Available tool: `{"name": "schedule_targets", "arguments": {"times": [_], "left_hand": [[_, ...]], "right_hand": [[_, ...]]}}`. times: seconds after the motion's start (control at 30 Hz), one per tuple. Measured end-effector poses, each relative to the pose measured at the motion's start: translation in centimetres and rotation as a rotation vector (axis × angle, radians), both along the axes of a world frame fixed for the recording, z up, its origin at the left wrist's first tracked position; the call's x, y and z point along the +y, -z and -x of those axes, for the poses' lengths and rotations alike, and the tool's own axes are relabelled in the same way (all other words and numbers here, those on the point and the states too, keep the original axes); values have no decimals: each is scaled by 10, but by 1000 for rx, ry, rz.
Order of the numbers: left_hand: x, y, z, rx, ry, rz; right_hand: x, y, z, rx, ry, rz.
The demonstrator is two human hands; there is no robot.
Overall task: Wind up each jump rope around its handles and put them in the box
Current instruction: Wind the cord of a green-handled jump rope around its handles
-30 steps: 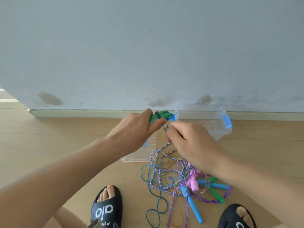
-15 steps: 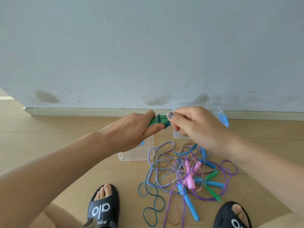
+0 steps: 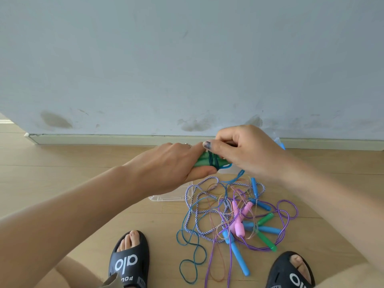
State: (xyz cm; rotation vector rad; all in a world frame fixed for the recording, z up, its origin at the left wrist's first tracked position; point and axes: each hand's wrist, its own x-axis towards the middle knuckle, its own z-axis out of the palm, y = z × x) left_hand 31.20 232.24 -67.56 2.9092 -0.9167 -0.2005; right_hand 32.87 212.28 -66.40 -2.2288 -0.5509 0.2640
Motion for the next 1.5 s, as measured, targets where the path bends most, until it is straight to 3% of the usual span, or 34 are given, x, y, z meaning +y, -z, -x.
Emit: {"name": "schedule_targets", "arguments": {"times": [0.3, 0.57, 0.7, 0.8, 0.97, 1.1, 1.27, 1.5], "left_hand": [[-3, 1, 10, -34, 27, 106], [0, -2, 17, -100, 132, 131], [-3, -5, 24, 3, 136, 277], [-6, -9, 23, 19, 61, 398], [-9, -15, 11, -17, -230, 572], [-3, -4, 2, 23, -342, 472], [9, 9, -6, -7, -334, 178], [15, 26, -12, -34, -287, -79]], "right_hand": [[-1, 7, -13, 102, 24, -186], [8, 17, -12, 317, -44, -187], [16, 24, -10, 495, 36, -268], [19, 27, -5, 598, 73, -375], [34, 40, 8, 593, 254, -270], [43, 52, 20, 545, 344, -293], [38, 44, 30, 367, 343, -86], [26, 11, 44, 133, 139, 126]]}}
